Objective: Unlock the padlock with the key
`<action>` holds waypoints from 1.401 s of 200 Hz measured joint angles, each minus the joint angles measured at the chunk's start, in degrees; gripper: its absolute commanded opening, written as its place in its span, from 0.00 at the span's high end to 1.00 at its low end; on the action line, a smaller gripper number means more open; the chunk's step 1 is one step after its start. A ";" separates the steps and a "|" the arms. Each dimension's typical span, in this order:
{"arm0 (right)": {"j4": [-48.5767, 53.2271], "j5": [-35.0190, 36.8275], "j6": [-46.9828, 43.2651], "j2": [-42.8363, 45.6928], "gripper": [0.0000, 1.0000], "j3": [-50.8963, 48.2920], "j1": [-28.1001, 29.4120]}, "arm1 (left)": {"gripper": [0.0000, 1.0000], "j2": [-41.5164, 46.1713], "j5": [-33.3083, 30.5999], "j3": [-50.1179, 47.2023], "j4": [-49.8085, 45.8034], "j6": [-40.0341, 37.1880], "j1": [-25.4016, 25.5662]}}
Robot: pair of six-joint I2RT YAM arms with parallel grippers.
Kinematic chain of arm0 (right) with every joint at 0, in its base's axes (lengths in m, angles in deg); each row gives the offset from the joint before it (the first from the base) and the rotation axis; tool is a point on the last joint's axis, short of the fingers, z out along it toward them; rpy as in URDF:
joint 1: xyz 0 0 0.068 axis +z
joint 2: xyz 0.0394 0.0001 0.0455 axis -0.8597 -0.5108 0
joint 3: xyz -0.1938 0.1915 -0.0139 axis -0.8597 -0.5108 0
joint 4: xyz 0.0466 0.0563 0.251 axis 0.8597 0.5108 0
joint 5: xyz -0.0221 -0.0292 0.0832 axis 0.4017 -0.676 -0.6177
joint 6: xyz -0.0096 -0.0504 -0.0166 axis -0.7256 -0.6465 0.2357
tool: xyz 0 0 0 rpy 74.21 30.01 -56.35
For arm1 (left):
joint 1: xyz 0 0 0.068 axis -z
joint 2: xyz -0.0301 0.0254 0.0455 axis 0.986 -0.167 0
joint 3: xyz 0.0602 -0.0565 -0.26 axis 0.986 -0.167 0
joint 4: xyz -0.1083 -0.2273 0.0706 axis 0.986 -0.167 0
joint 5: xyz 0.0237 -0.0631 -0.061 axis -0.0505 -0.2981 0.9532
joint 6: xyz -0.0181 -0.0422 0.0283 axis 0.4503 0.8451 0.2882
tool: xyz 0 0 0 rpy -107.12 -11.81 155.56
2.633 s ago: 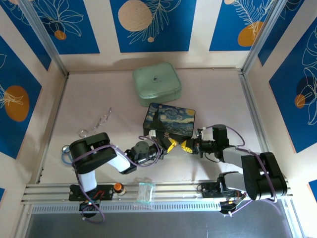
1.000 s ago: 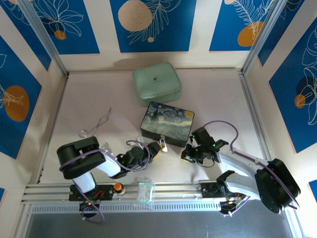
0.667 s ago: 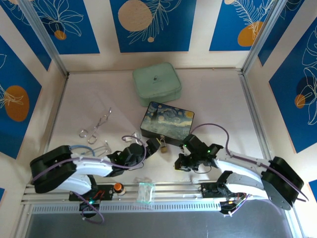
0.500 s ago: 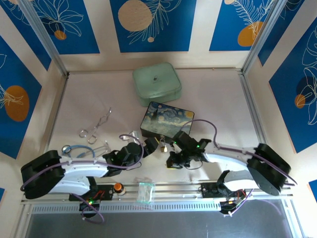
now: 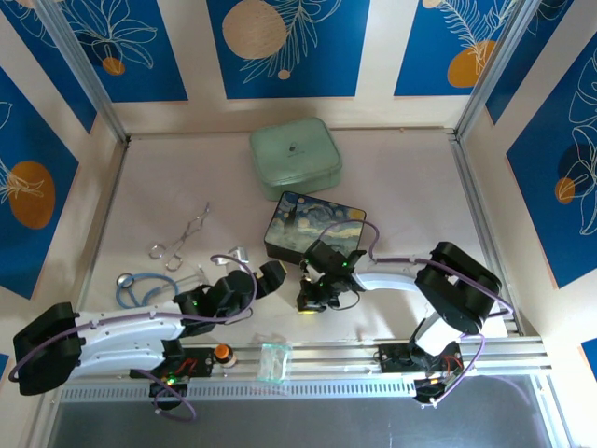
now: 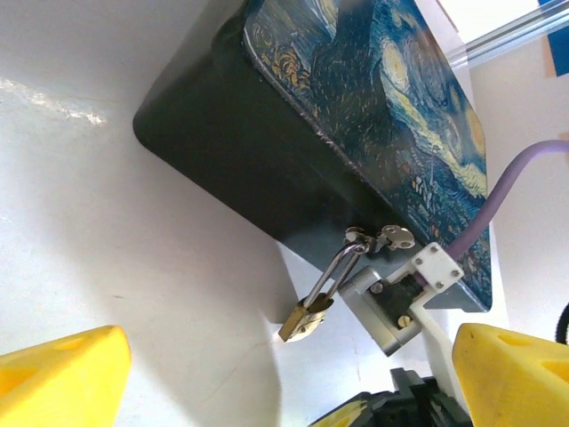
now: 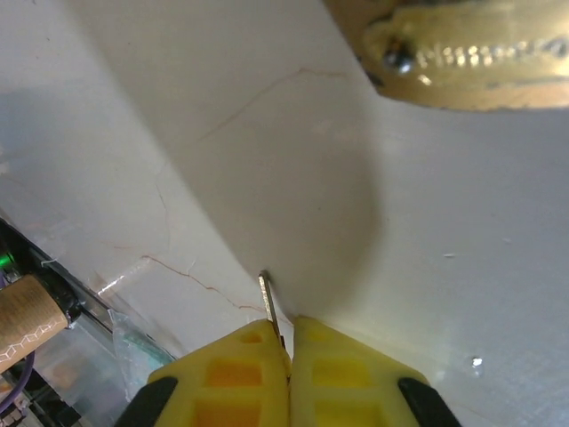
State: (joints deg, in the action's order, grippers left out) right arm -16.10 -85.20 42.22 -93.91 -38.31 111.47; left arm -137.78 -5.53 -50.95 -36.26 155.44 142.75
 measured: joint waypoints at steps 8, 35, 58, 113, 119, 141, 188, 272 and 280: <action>0.39 0.63 -0.37 0.00 0.77 0.02 0.13 | 0.08 0.00 0.02 0.00 -0.09 -0.33 0.00; 1.86 1.86 -1.31 0.39 0.68 0.92 0.63 | 0.08 0.37 0.15 0.02 -0.42 -1.14 0.00; 5.27 4.46 -2.14 0.96 0.68 2.08 1.22 | 0.08 0.98 0.15 0.02 -0.48 -1.75 0.00; 12.57 14.38 -3.82 1.18 0.65 5.53 6.84 | 0.08 3.78 0.13 -0.09 -2.32 -2.16 -0.11; 12.83 15.04 -3.80 1.27 0.64 5.70 7.48 | 0.08 4.59 0.13 -0.22 -2.86 -2.19 -0.22; 13.27 17.51 -3.37 1.79 0.55 6.43 9.99 | 0.08 8.13 -0.04 -1.09 -5.03 -2.34 -0.85; 14.05 21.53 -3.21 -0.94 0.53 12.33 14.14 | 0.08 14.95 -0.92 -2.23 -10.51 -2.34 -2.12; 20.61 28.13 -1.62 -7.26 0.60 16.65 16.72 | 0.09 18.64 -1.38 -4.24 -13.77 -2.12 -2.27; 20.63 28.15 -1.64 -7.26 0.61 16.65 16.94 | 0.09 18.51 -1.38 -4.28 -13.77 -2.10 -2.27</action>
State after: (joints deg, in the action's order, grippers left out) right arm 4.53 -57.05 40.58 -101.17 -21.65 128.41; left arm -119.27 -6.91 -55.24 -50.03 153.34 140.48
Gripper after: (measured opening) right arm 0.401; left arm 0.912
